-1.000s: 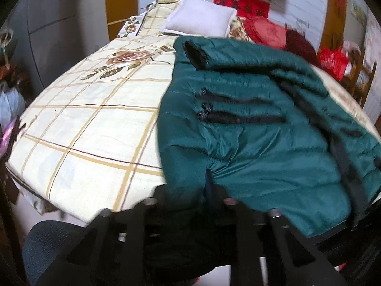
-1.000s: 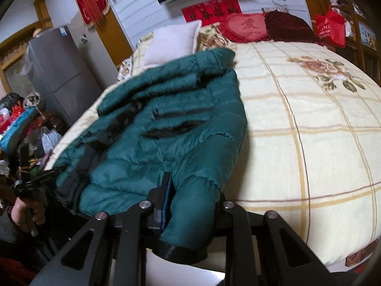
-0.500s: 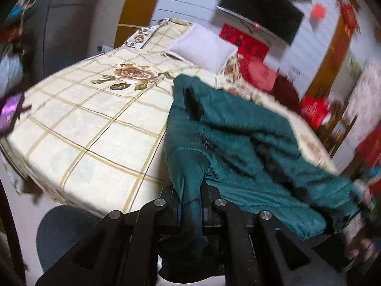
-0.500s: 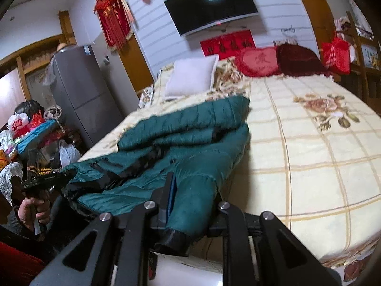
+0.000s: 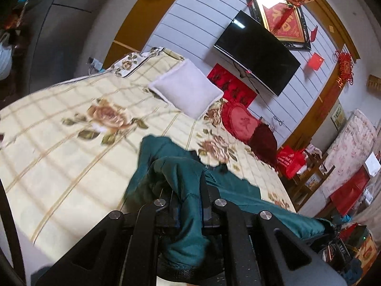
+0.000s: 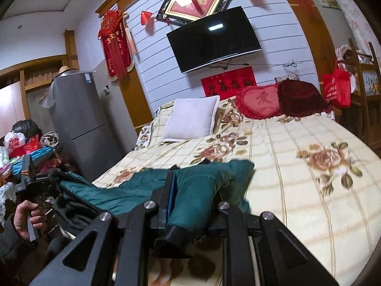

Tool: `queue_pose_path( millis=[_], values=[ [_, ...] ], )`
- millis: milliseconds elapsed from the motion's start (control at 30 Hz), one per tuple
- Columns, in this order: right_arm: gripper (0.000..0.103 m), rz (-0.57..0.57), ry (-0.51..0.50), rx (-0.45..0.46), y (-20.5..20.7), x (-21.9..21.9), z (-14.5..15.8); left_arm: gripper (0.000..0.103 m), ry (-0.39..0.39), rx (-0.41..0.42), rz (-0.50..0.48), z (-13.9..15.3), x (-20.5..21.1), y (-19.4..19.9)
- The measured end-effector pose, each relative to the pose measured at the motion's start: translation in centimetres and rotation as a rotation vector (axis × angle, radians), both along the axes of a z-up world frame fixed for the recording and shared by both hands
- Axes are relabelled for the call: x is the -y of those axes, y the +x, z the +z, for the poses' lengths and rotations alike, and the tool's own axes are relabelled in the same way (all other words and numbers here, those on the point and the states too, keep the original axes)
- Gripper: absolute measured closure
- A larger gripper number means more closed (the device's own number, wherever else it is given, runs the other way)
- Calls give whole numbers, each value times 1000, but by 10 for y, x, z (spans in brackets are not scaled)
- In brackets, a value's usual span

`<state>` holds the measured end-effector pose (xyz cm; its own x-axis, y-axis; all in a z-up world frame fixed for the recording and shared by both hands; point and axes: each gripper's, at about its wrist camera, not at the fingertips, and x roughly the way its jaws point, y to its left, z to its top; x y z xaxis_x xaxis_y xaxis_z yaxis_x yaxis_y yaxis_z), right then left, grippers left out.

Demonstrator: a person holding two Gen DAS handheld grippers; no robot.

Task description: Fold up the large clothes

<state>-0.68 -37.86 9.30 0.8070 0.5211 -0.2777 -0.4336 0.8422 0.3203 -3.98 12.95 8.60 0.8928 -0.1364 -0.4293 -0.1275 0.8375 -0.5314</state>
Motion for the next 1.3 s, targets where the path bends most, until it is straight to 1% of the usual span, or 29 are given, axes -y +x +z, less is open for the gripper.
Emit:
queue_pose_path(
  millis=[67,133,200,267,300,400,533,667,767,867,1000,1033,1067,1100,1133,1167,1200,1233,1267,1300],
  values=[
    [85,-7,4,-14,25,-3,4,87,15,-3,12,4,-1,22],
    [85,-21,23,-49,55,-7,4,87,39,-15,30,2,-3,56],
    [85,-39,44,-83,83,-9,-1,87,62,-35,51,-2,-6,83],
    [85,-62,48,-132,119,-14,-12,87,84,-65,67,-12,-7,113],
    [85,-69,43,-144,129,-18,-18,87,92,-88,76,-19,-7,130],
    [85,-94,11,-200,177,-31,-41,86,106,-170,98,-47,-10,172],
    [85,-123,-34,-258,223,-44,-74,85,136,-240,116,-78,-11,211],
    [84,-143,-78,-310,254,-54,-108,83,173,-285,114,-105,-7,234],
    [83,-136,-145,-327,269,-66,-135,83,171,-305,112,-123,-6,244],
    [82,-122,-156,-358,283,-71,-150,81,189,-315,107,-135,-2,251],
    [79,-119,-118,-381,283,-66,-153,80,201,-313,89,-134,-1,253],
    [78,-116,-105,-401,283,-64,-150,79,196,-313,80,-132,-3,253],
    [75,-115,-88,-414,282,-61,-147,78,174,-318,63,-130,-7,253],
    [69,-104,-26,-443,281,-54,-141,75,142,-326,43,-127,-13,253],
    [65,-89,39,-462,279,-48,-136,72,107,-332,23,-124,-19,252],
    [48,-63,120,-480,276,-41,-131,70,73,-333,6,-121,-24,251],
    [23,-47,174,-489,273,-36,-128,65,34,-329,-10,-115,-30,249],
    [14,-27,260,-493,267,-29,-121,59,8,-326,-19,-110,-34,247],
    [10,-20,298,-481,261,-25,-116,56,-24,-325,-30,-103,-39,244],
    [10,-15,324,-463,254,-22,-109,50,-52,-319,-42,-95,-43,242]
  ],
)
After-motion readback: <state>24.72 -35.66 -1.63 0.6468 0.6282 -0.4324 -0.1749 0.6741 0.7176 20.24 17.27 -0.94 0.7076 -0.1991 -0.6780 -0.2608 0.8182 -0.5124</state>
